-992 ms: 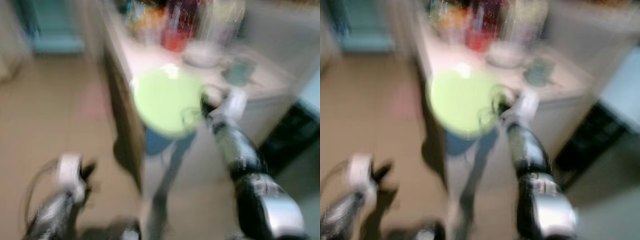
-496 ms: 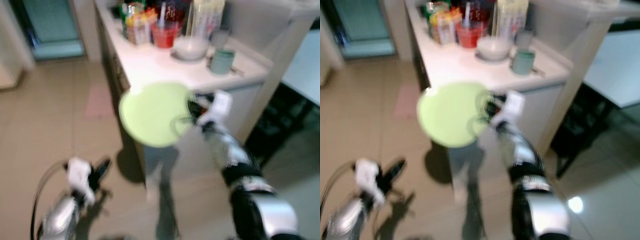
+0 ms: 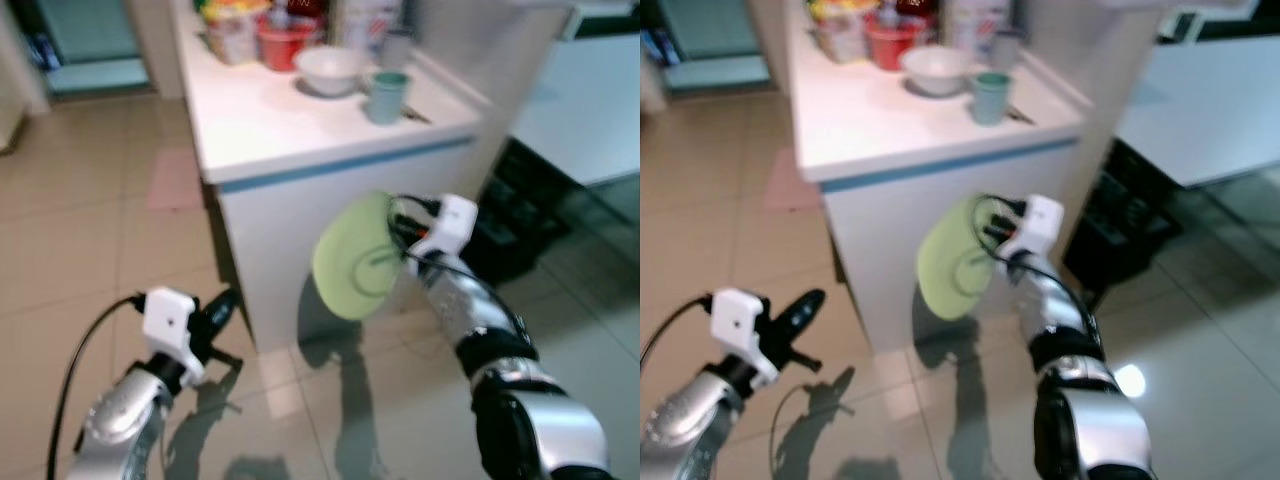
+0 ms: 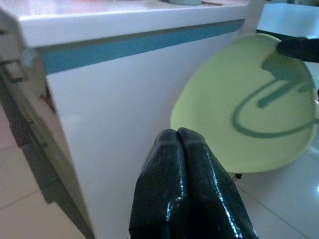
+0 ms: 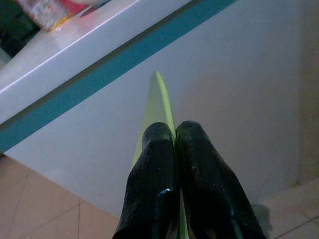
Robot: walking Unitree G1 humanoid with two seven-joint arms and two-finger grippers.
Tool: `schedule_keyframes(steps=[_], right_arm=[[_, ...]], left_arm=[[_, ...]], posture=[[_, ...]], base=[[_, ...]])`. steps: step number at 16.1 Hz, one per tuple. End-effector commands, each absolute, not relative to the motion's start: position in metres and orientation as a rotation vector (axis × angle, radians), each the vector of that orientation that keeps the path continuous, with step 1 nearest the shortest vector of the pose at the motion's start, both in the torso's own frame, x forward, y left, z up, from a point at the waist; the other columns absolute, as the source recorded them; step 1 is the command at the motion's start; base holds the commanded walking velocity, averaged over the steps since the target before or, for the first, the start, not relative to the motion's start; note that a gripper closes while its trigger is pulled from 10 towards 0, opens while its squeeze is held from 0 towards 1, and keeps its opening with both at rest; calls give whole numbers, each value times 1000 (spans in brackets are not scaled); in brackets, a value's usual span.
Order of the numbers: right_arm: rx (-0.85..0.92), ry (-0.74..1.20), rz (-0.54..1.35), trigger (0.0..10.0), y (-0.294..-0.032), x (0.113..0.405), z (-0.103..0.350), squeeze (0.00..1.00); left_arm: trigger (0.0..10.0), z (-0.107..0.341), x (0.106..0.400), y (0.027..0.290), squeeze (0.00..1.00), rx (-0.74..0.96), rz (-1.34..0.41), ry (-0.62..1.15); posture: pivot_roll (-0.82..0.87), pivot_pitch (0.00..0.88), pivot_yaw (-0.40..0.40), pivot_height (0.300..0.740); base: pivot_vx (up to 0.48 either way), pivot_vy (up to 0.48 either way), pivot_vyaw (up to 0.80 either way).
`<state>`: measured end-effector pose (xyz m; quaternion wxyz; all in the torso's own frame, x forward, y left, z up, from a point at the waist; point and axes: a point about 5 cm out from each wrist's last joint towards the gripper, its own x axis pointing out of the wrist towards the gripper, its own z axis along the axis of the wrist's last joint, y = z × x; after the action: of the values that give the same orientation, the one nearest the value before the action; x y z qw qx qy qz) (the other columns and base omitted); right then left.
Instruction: Setting the table
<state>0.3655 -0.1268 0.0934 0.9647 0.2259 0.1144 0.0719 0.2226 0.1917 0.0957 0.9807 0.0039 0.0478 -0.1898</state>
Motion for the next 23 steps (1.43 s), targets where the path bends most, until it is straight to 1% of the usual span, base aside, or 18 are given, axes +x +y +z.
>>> schedule_keyframes(steps=[1, 3, 9, 12, 15, 17, 19, 23], right_arm=[[475, 181, 206, 0, -109, 372, 110, 0], [474, 181, 205, 0, -109, 372, 110, 0], [473, 183, 198, 0, -109, 370, 108, 0], [470, 182, 199, 0, -109, 370, 108, 0], [465, 181, 205, 0, -108, 370, 108, 0], [464, 181, 205, 0, -108, 370, 108, 0], [465, 176, 205, 0, -107, 370, 109, 0], [459, 175, 205, 0, -109, 369, 108, 0]], left_arm=[[10000, 101, 224, 195, 0, 26, -364, 97], [10000, 102, 224, 193, 0, 24, -354, 130], [10000, 103, 220, 191, 0, 42, -339, 182], [10000, 95, 222, 196, 0, 83, -313, 220], [10000, 95, 224, 199, 0, 93, -289, 223], [10000, 97, 232, 203, 0, 87, -269, 213], [10000, 87, 242, 207, 0, 70, -259, 219], [10000, 74, 242, 211, 0, 31, -258, 230]], posture=[[130, 0, -16, 740], [128, 0, -14, 740], [126, 0, -8, 740], [124, 0, -9, 740], [123, 0, -5, 740], [125, 0, -1, 740], [121, 0, -2, 740], [113, 0, -6, 740]], base=[[0, -454, 0], [0, -442, 0], [347, -327, 0], [260, -400, 0], [0, 0, 0], [0, 0, 0], [0, 0, 0], [0, 0, 0]])
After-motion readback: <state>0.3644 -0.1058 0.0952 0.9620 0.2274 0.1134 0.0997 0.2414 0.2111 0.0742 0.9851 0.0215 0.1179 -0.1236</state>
